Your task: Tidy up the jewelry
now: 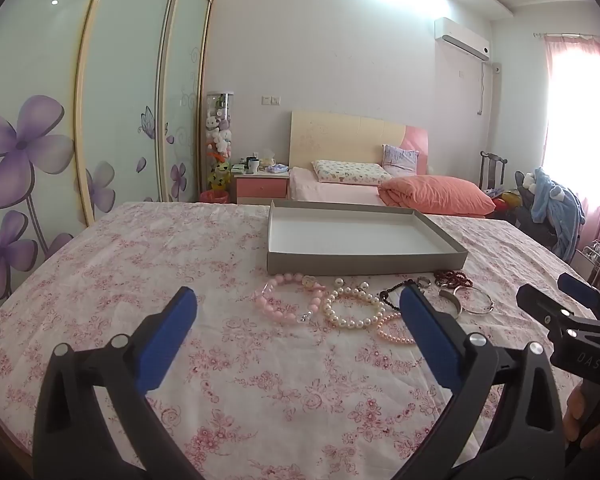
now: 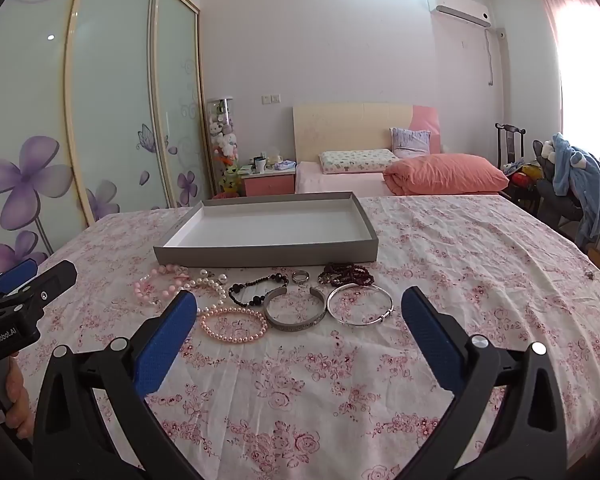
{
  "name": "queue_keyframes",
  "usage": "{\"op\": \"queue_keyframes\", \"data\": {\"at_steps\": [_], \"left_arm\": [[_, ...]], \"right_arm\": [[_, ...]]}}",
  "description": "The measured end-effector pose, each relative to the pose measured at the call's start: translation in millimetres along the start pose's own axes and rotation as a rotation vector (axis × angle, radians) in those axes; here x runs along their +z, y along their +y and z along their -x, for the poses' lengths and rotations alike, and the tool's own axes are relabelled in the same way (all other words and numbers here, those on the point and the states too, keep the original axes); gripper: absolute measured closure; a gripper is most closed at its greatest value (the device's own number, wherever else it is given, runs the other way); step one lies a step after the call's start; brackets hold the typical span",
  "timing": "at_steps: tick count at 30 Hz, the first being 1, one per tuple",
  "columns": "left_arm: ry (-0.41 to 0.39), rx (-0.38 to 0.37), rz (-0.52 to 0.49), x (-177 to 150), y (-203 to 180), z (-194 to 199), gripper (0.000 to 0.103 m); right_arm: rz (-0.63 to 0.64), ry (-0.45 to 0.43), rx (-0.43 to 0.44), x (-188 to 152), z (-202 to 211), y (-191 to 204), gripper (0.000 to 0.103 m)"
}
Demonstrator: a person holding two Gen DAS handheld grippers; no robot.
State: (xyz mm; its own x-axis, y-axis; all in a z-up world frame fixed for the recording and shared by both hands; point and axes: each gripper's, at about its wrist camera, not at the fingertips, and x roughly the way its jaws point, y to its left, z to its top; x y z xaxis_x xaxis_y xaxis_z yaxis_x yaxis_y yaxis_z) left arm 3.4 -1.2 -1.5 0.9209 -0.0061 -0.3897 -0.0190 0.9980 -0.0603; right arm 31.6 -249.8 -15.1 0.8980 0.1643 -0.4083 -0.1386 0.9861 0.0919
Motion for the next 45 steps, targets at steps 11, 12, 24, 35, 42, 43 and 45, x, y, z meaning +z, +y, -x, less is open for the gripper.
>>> {"op": "queue_keyframes", "data": {"at_steps": [11,12,24,35,42,43,45], "left_arm": [[0.001,0.001,0.000,0.1,0.0,-0.2,0.004],[0.001,0.000,0.000,0.1,-0.2,-0.5,0.004],[0.003,0.000,0.001,0.2,0.0,-0.3,0.004],[0.005,0.002,0.001,-2.6,-0.9,-0.3,0.004],[0.042,0.008,0.011,-14.5,0.7,-11.4,0.004],[0.056,0.010,0.015,-15.7,1.3,-14.0,0.004],[0.081,0.017,0.016,-15.5,3.3,-19.4,0.004]], "right_arm": [[0.002,-0.001,-0.001,-0.1,0.5,0.1,0.002],[0.001,-0.001,-0.001,-0.2,0.5,0.1,0.002],[0.002,0.000,-0.001,-1.0,0.4,0.2,0.002],[0.001,0.002,0.000,-1.8,-0.3,0.0,0.002],[-0.018,0.032,-0.008,-3.8,-6.8,-6.1,0.002],[-0.021,0.039,-0.012,-5.3,-9.5,-8.6,0.002],[-0.037,0.072,-0.028,-7.1,-17.6,-15.7,0.002]]}}
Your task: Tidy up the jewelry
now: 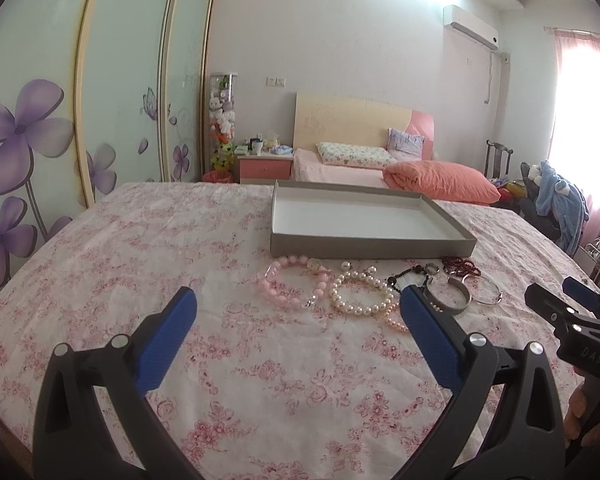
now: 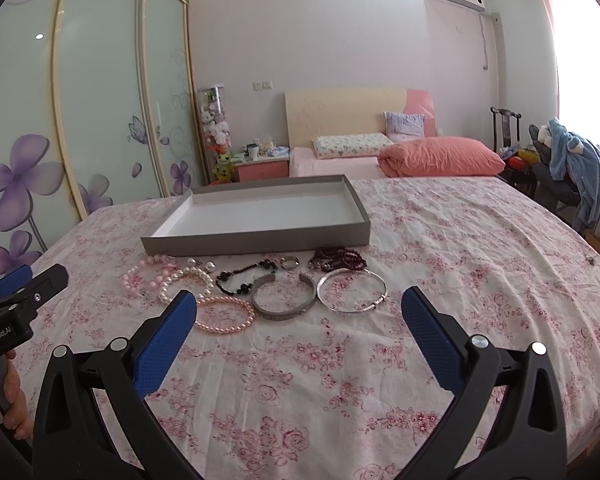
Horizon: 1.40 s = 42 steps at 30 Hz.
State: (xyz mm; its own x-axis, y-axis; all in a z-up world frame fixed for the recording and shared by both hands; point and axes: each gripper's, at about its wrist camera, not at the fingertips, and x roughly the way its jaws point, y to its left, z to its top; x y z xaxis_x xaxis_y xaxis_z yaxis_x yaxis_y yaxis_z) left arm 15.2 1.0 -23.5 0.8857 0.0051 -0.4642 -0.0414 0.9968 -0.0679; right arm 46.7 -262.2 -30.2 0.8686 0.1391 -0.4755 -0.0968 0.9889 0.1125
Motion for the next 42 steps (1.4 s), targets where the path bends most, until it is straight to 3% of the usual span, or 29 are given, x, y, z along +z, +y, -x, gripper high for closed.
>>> {"op": "queue_keyframes", "data": {"at_steps": [9,15,20,26,31,32,34,38,42], "left_arm": [[0.181,-0.006,-0.005,7.5,8.3,-37.9,0.004],[0.390,-0.031,0.061,9.2,22.1,-81.5,0.004],[0.446,-0.037,0.080,13.6,32.7,-102.5,0.004],[0.489,-0.070,0.108,20.1,41.9,-122.0,0.004],[0.509,-0.045,0.074,20.6,42.7,-135.5,0.004],[0.506,-0.047,0.065,20.9,42.1,-137.6,0.004],[0.503,-0.040,0.043,20.5,40.2,-139.9,0.004],[0.494,-0.011,0.010,23.1,38.2,-144.2,0.005],[0.487,0.020,-0.002,28.8,37.8,-152.2,0.024]], "right_arm": [[0.001,0.201,-0.104,8.8,-48.7,-27.2,0.002],[0.035,0.361,-0.134,6.4,-84.6,-37.8,0.002],[0.048,0.443,-0.150,1.3,-103.0,-43.1,0.002],[0.031,0.452,-0.101,7.7,-116.1,-43.2,0.002],[0.050,0.441,-0.077,13.7,-125.5,-38.1,0.003],[0.055,0.430,-0.067,14.8,-123.6,-36.7,0.008],[0.071,0.411,-0.052,17.2,-122.2,-35.4,0.029],[0.066,0.412,-0.048,18.9,-123.4,-37.5,0.029],[0.065,0.412,-0.047,18.6,-122.4,-37.9,0.030]]}}
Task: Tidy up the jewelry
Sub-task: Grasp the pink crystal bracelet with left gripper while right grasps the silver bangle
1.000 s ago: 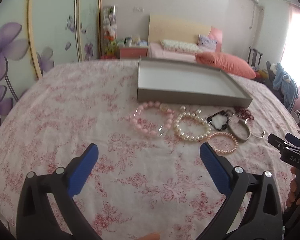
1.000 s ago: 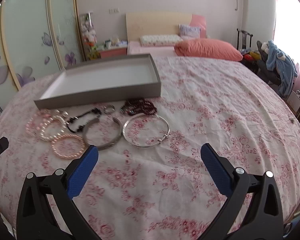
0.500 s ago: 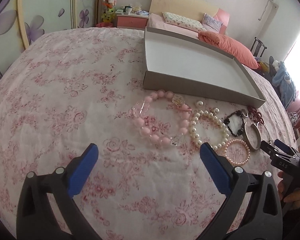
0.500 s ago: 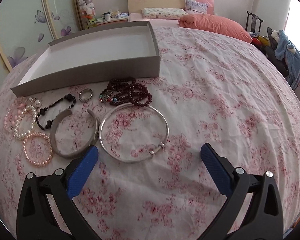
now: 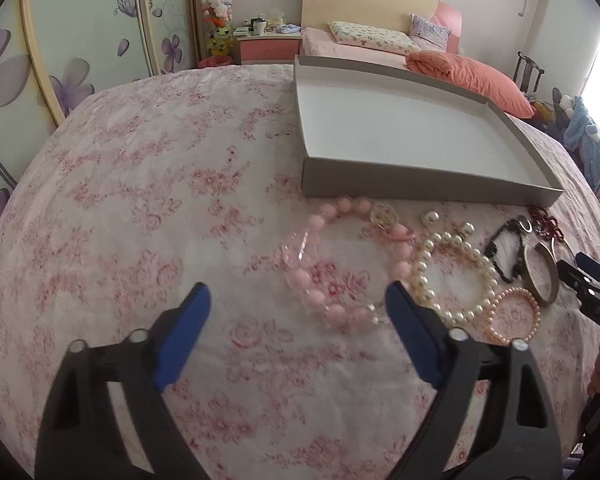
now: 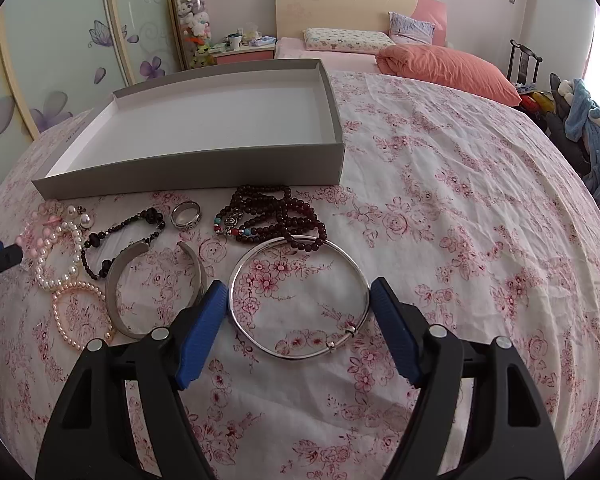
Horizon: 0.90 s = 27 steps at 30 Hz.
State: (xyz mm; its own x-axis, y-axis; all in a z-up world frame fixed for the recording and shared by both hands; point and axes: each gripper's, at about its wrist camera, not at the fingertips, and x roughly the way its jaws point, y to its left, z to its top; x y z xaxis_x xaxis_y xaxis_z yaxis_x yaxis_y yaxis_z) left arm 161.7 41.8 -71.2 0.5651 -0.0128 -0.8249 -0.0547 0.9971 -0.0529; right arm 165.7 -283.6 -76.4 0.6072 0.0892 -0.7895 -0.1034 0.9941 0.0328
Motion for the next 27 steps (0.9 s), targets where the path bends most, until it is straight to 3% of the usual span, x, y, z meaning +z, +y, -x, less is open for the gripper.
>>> {"op": "queue_keyframes", "data": {"at_steps": [6,13,16,18,27], "left_arm": [[0.012,0.023,0.000,12.7,-0.3,-12.0,0.043],[0.005,0.036,-0.060,19.3,-11.6,-19.1,0.047],[-0.004,0.021,-0.078,20.4,-16.2,-18.6,0.061],[-0.008,0.020,-0.092,19.4,-20.0,-17.3,0.079],[-0.008,0.003,-0.086,5.7,-11.6,-5.5,0.080]], "right_arm": [[0.000,0.000,0.000,0.6,-0.7,-0.3,0.030],[-0.004,0.005,0.000,1.6,-2.1,-0.8,0.025],[0.001,0.003,0.001,7.3,-5.2,-2.5,0.027],[0.004,0.002,0.001,7.7,-5.4,-2.4,0.029],[0.012,0.009,0.017,-4.3,6.1,-0.7,0.030]]}}
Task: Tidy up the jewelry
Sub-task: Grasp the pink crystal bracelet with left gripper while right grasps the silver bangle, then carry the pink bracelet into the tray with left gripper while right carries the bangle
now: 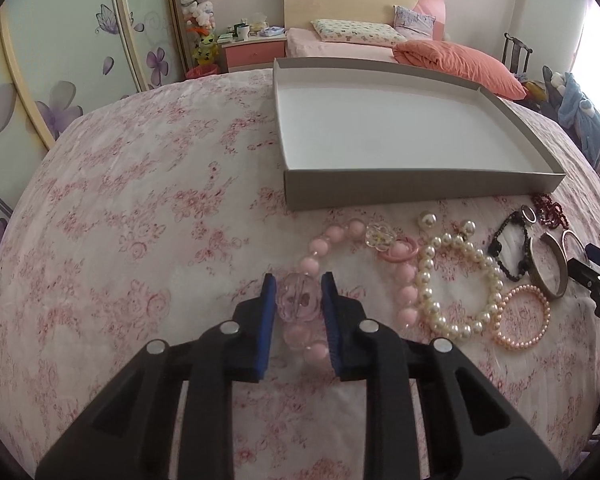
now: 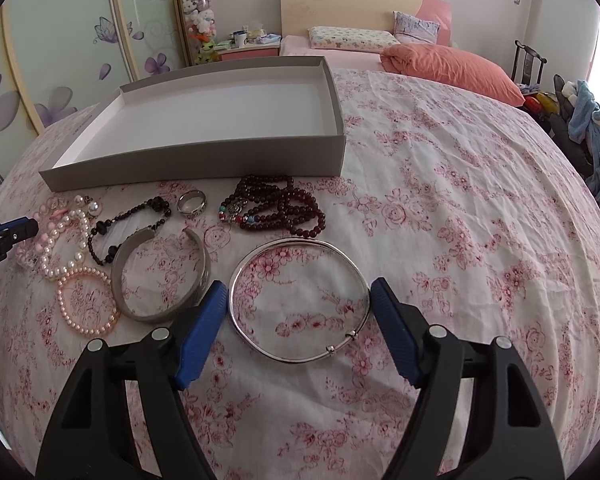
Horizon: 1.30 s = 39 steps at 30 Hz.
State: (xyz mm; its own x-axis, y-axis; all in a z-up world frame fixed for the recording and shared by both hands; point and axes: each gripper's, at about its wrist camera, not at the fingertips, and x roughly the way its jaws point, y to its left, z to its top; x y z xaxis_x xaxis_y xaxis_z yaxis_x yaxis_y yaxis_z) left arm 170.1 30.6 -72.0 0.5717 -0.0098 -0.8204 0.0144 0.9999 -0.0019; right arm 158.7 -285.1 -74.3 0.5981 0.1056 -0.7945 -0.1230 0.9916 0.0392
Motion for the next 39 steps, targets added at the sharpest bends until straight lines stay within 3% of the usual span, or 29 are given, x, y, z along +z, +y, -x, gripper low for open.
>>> {"op": "queue_keyframes", "data": {"at_steps": [11,39], "left_arm": [[-0.058,-0.009,0.016,-7.5,8.7,26.4,0.080],[-0.221,-0.137,0.054,-4.4,-1.9,78.4,0.080]], "right_arm": [[-0.017,-0.042,0.012,-2.4,15.6,-2.8,0.030],[-0.013,-0.124,0.071,1.1,33.2,9.4,0.030]]}}
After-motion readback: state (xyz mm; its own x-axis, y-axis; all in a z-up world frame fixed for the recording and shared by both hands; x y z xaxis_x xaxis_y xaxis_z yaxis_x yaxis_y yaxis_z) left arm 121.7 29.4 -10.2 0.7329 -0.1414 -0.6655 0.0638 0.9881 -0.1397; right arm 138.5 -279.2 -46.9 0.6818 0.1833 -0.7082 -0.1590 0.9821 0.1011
